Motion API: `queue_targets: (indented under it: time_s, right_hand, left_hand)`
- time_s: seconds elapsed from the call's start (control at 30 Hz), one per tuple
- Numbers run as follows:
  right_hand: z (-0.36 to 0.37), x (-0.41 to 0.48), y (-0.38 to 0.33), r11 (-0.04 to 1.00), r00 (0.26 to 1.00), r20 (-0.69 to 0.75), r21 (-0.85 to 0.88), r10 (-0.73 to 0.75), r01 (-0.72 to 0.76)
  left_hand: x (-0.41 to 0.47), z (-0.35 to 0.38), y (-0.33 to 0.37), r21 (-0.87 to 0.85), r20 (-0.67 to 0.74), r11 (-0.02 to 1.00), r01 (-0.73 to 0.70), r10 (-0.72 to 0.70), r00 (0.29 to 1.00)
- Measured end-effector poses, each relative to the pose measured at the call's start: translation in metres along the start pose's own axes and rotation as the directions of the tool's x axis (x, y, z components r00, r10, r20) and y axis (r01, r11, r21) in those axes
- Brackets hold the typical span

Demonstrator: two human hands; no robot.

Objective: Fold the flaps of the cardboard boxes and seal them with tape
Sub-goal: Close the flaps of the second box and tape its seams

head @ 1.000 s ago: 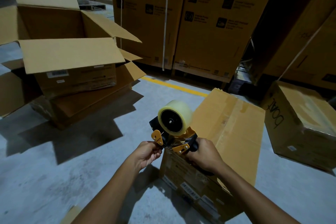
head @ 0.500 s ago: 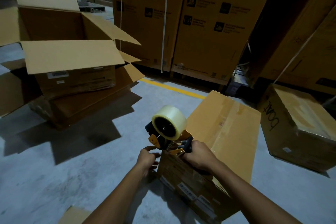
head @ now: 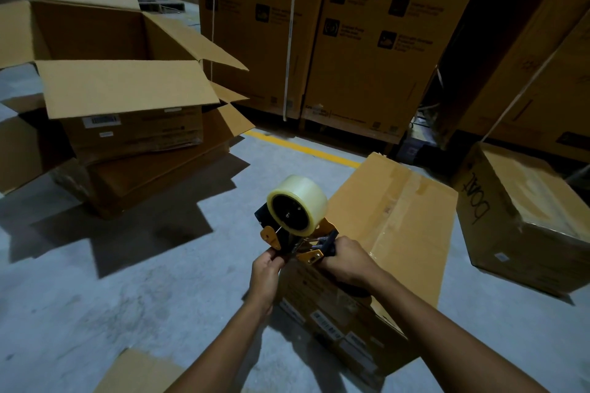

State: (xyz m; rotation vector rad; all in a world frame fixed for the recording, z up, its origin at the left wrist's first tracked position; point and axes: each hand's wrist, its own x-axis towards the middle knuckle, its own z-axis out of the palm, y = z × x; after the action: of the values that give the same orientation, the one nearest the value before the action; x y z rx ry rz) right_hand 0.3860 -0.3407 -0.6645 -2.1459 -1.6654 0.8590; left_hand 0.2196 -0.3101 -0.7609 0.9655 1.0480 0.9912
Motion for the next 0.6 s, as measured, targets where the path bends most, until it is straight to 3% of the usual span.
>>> queue_targets:
  time_s: [0.17, 0.43, 0.6]
  right_hand:
    - [-0.001, -0.002, -0.003, 1.000, 1.000, 0.011, 0.009, -0.012, 0.011]
    - [-0.002, -0.001, -0.001, 0.998, 0.998, -0.008, -0.001, -0.056, 0.056]
    - [-0.009, -0.008, 0.004, 0.996, 0.996, 0.014, -0.027, -0.085, 0.086]
  left_hand:
    - [-0.002, 0.004, -0.006, 0.088, -0.028, 0.996, -0.031, 0.034, 0.999]
    - [-0.007, 0.024, -0.008, 0.024, -0.136, 0.999, -0.026, 0.029, 0.990]
    - [-0.013, 0.019, -0.008, -0.015, -0.075, 0.999, 0.032, -0.033, 0.997]
